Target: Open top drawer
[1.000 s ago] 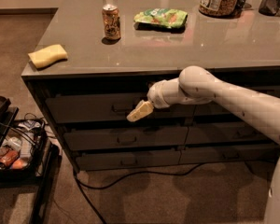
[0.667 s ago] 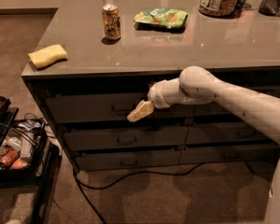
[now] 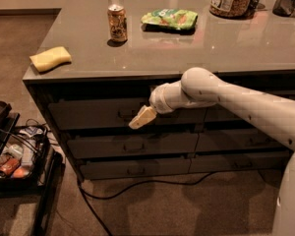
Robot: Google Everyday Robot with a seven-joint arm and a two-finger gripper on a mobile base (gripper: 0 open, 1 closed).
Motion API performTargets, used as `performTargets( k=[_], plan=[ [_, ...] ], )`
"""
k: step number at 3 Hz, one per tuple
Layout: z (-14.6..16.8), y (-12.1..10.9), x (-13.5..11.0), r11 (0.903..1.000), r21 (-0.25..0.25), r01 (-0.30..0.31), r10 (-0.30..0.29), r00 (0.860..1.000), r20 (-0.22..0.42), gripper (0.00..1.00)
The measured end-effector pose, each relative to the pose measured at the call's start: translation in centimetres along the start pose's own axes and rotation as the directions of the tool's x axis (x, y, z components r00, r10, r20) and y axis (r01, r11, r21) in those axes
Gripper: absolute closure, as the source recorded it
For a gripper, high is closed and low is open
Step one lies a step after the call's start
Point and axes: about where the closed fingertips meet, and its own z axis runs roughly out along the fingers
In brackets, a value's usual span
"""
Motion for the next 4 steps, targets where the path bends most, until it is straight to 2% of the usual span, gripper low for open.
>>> performTargets(
  k=[1,2,3,4],
  plan=[
    [0.61,-0.50,0.27,0.9996,0.028,0.008,-0.006,0.996,-0.089,0.00],
    [1.45,-1.31,0.93,0.9987,0.044,-0.027,0.033,0.990,-0.139,0.00],
    [1.45,-1.31,0.93,0.9987,0.044,-0.028,0.033,0.990,-0.139,0.00],
    [1.49,-1.40,0.99,0.9992,-0.006,-0.039,0.038,0.997,-0.066,0.00]
  ],
)
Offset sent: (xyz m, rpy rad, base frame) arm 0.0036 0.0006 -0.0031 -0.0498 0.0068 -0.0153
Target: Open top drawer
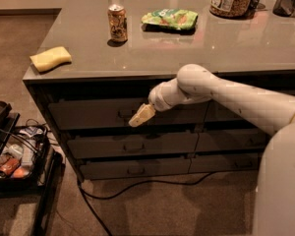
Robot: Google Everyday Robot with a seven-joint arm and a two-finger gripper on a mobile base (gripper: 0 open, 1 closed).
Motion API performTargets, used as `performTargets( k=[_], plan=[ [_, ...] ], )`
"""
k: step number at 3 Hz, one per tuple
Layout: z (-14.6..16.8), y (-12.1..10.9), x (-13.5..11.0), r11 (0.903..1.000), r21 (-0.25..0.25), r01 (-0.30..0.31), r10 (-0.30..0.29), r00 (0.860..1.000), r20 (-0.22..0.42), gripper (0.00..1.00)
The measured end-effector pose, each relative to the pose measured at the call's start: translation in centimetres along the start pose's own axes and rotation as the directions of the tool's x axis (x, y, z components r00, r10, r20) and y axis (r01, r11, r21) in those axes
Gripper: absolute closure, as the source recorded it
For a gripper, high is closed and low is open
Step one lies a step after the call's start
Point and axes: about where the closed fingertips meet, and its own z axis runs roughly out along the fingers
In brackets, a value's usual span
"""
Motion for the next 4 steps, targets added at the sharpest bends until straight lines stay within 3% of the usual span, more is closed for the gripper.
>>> performTargets(
  k=[1,4],
  plan=[
    [-0.34,0.18,1.30,0.9946,-0.085,-0.059,0.073,0.984,0.165,0.00],
    [-0.53,0.18,0.82,0.9951,-0.073,-0.067,0.077,0.987,0.144,0.00]
  ],
)
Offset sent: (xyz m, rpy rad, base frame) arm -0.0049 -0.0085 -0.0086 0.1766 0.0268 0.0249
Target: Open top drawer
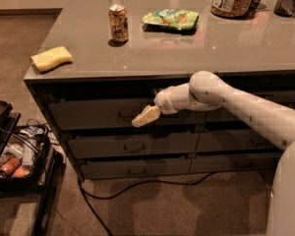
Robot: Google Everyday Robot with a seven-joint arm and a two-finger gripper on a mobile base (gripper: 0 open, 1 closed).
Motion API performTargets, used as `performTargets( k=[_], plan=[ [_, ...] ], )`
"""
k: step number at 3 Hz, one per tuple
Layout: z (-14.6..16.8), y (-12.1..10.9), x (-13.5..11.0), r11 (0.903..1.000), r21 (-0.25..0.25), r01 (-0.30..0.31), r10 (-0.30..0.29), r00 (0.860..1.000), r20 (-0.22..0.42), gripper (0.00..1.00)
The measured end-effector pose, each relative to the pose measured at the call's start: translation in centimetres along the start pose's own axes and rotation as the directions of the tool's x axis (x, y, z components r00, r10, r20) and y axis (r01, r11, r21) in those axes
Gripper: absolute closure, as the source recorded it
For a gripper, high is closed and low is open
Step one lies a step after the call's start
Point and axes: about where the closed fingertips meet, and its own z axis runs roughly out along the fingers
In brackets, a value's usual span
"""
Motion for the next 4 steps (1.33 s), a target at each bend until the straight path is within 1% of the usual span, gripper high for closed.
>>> performTargets(
  k=[1,2,3,4],
  plan=[
    [-0.4,0.8,-0.8,0.9979,0.064,0.012,-0.009,0.999,-0.034,0.00],
    [-0.6,1.7,-0.5,0.9920,0.123,-0.028,0.038,0.996,-0.080,0.00],
    [-0.5,2.6,-0.2,0.9898,0.132,-0.053,0.069,0.990,-0.123,0.00],
    [-0.5,2.6,-0.2,0.9898,0.132,-0.053,0.070,0.990,-0.124,0.00]
  ],
)
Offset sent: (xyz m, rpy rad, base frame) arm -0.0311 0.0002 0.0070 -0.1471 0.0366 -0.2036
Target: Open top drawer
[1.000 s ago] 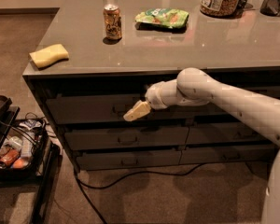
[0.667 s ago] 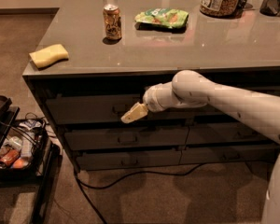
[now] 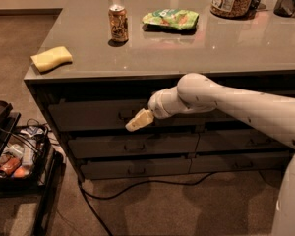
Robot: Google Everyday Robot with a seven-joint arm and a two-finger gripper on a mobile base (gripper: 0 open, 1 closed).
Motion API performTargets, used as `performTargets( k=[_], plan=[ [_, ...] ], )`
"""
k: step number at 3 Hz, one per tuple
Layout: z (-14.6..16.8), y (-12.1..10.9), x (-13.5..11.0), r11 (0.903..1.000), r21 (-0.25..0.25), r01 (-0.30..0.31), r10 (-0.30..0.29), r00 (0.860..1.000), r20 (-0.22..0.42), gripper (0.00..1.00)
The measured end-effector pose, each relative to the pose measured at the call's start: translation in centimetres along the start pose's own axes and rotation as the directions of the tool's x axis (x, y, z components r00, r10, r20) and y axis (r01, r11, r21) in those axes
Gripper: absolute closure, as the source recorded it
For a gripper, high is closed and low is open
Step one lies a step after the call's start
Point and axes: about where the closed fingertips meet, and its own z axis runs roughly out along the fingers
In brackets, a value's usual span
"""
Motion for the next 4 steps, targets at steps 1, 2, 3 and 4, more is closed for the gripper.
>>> performTargets(
  k=[1,2,3,4],
  plan=[
    [0.43,-0.14,-0.04,0.9997,-0.023,-0.004,0.004,1.000,0.008,0.00],
    [1.12,0.43,0.41,0.9975,-0.069,-0.016,0.015,1.000,-0.003,0.00],
    [0.89,0.44,0.15,0.9975,-0.069,-0.016,0.016,1.000,-0.003,0.19],
    [0.58,0.66,0.02,0.9972,-0.071,-0.022,0.022,1.000,0.003,0.42]
  ],
)
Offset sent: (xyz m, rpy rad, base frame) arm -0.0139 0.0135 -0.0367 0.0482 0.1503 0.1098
